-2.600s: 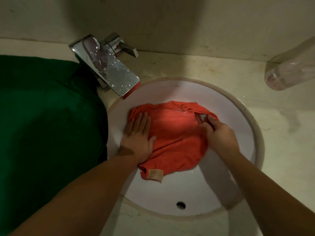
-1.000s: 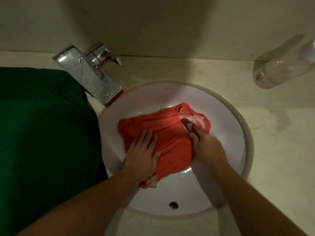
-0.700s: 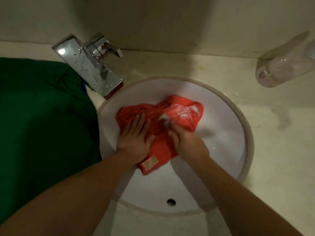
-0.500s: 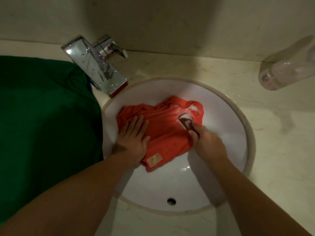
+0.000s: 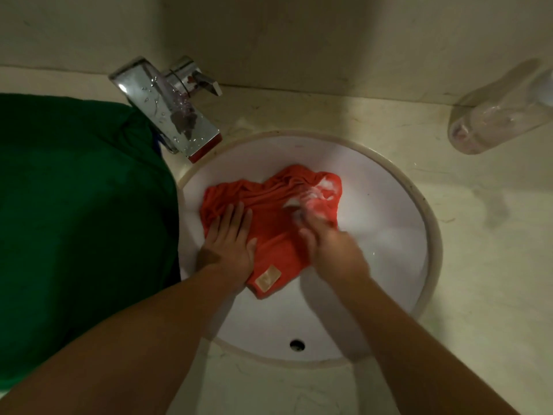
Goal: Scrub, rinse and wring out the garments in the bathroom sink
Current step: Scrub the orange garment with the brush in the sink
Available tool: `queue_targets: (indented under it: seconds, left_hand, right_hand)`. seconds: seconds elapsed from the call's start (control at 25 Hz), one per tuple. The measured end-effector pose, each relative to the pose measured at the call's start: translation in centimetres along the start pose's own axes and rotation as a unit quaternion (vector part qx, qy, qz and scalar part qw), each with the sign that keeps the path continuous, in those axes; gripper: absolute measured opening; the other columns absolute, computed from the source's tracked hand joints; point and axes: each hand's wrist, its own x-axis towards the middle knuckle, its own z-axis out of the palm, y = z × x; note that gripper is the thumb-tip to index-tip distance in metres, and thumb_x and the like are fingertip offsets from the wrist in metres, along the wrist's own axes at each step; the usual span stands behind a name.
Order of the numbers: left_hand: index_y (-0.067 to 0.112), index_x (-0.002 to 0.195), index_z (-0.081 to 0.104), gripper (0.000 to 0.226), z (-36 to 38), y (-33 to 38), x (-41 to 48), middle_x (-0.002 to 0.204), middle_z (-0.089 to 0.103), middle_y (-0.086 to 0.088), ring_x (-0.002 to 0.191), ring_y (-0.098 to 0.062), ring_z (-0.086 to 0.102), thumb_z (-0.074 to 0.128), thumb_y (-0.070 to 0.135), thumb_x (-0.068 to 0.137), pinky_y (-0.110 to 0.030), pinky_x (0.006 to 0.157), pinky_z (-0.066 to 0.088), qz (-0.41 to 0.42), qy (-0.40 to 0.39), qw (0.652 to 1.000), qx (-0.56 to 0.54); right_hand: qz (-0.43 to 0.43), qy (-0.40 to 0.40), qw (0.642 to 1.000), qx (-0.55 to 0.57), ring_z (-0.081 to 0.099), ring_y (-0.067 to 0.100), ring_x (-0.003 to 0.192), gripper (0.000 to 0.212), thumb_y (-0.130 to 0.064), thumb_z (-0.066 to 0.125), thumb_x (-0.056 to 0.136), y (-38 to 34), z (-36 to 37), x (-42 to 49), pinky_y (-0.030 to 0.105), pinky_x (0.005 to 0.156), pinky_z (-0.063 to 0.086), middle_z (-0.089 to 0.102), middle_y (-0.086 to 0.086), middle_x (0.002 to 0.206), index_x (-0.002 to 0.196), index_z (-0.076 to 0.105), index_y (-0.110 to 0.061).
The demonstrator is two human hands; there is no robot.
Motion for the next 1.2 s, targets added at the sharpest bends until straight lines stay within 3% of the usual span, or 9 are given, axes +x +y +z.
queue_targets:
  seconds: [0.08,0.28,0.36,0.52,0.72,0.88,0.96,1.08,1.2]
  left_hand:
    - [0.009,0.154,0.035,0.064,0.0,-0.2,0.1,0.16,0.035,-0.014,0.148,-0.031,0.035,0.024,0.041,0.099,-0.045,0.118,0.02,0.009,0.008,1.0,-0.008]
    - [0.01,0.155,0.034,0.065,-0.4,-0.3,-0.2,0.161,0.034,-0.014,0.149,-0.031,0.033,0.022,0.042,0.1,-0.045,0.119,0.019,0.007,-0.018,1.0,-0.008]
    - [0.011,0.157,0.028,0.07,-0.9,0.0,0.3,0.164,0.028,-0.015,0.151,-0.032,0.027,0.015,0.042,0.095,-0.046,0.119,0.013,0.006,-0.049,0.999,0.006]
    - [-0.007,0.133,0.058,0.073,-2.4,3.6,2.6,0.148,0.046,-0.03,0.141,-0.043,0.041,0.031,0.033,0.078,-0.052,0.114,0.034,-0.033,-0.054,0.996,-0.058]
    - [-0.008,0.15,0.035,0.077,-0.1,3.5,1.6,0.16,0.028,-0.029,0.151,-0.04,0.024,0.039,0.048,0.098,-0.052,0.122,0.022,0.006,0.01,0.994,-0.107]
    - [-0.005,0.15,0.039,0.072,0.0,2.0,1.3,0.159,0.032,-0.024,0.149,-0.036,0.031,0.033,0.043,0.096,-0.047,0.121,0.021,0.035,0.001,0.998,-0.061]
    - [-0.001,0.152,0.037,0.071,0.0,1.3,1.3,0.161,0.03,-0.021,0.15,-0.034,0.03,0.032,0.043,0.097,-0.045,0.121,0.02,0.035,-0.013,0.998,-0.041]
    - [0.001,0.154,0.035,0.071,0.1,1.0,0.9,0.162,0.03,-0.02,0.15,-0.033,0.029,0.031,0.043,0.097,-0.046,0.122,0.019,0.03,-0.012,0.999,-0.036]
    - [0.0,0.154,0.034,0.07,0.2,1.2,0.9,0.162,0.03,-0.02,0.151,-0.033,0.028,0.032,0.042,0.098,-0.047,0.122,0.021,0.024,-0.009,0.999,-0.039]
  right_hand:
    - [-0.064,-0.078,0.994,-0.041,0.065,0.038,0.114,0.049,-0.061,0.031,0.104,-1.0,1.1,-1.2,0.042,0.093,0.053,0.064,0.011,0.134,0.152,0.032,-0.053]
    - [0.111,0.066,0.992,0.007,0.06,0.044,0.115,0.044,-0.042,0.048,0.105,4.3,-4.1,1.9,0.046,0.094,0.047,0.063,0.017,0.131,0.15,0.047,-0.039]
    - [0.044,0.061,0.997,-0.004,0.061,0.043,0.114,0.045,-0.043,0.046,0.106,2.7,-2.4,1.3,0.045,0.092,0.049,0.062,0.014,0.135,0.151,0.045,-0.04]
    - [-0.019,-0.028,0.999,0.01,0.067,0.042,0.106,0.05,-0.063,0.035,0.101,3.1,0.6,-1.1,0.045,0.085,0.054,0.068,0.016,0.126,0.149,0.04,-0.052]
    - [-0.028,0.068,0.994,0.076,0.068,0.034,0.113,0.047,-0.06,0.043,0.102,4.0,-0.7,0.9,0.046,0.088,0.057,0.068,0.005,0.134,0.149,0.04,-0.053]
    - [-0.091,-0.069,0.992,-0.053,0.065,0.04,0.114,0.05,-0.06,0.036,0.103,2.0,0.2,1.5,0.044,0.091,0.055,0.066,0.012,0.133,0.153,0.029,-0.055]
    - [-0.012,-0.017,0.996,-0.087,0.065,0.043,0.108,0.05,-0.052,0.041,0.105,4.6,-2.0,3.3,0.044,0.086,0.051,0.068,0.018,0.123,0.154,0.036,-0.046]
    - [0.09,0.071,0.993,0.0,0.062,0.045,0.112,0.046,-0.039,0.051,0.104,5.2,-3.9,4.2,0.045,0.09,0.05,0.065,0.019,0.129,0.15,0.049,-0.034]
    - [-0.033,-0.003,0.999,-0.002,0.064,0.045,0.113,0.047,-0.046,0.047,0.105,1.5,-1.0,2.6,0.045,0.092,0.051,0.065,0.02,0.132,0.151,0.044,-0.041]
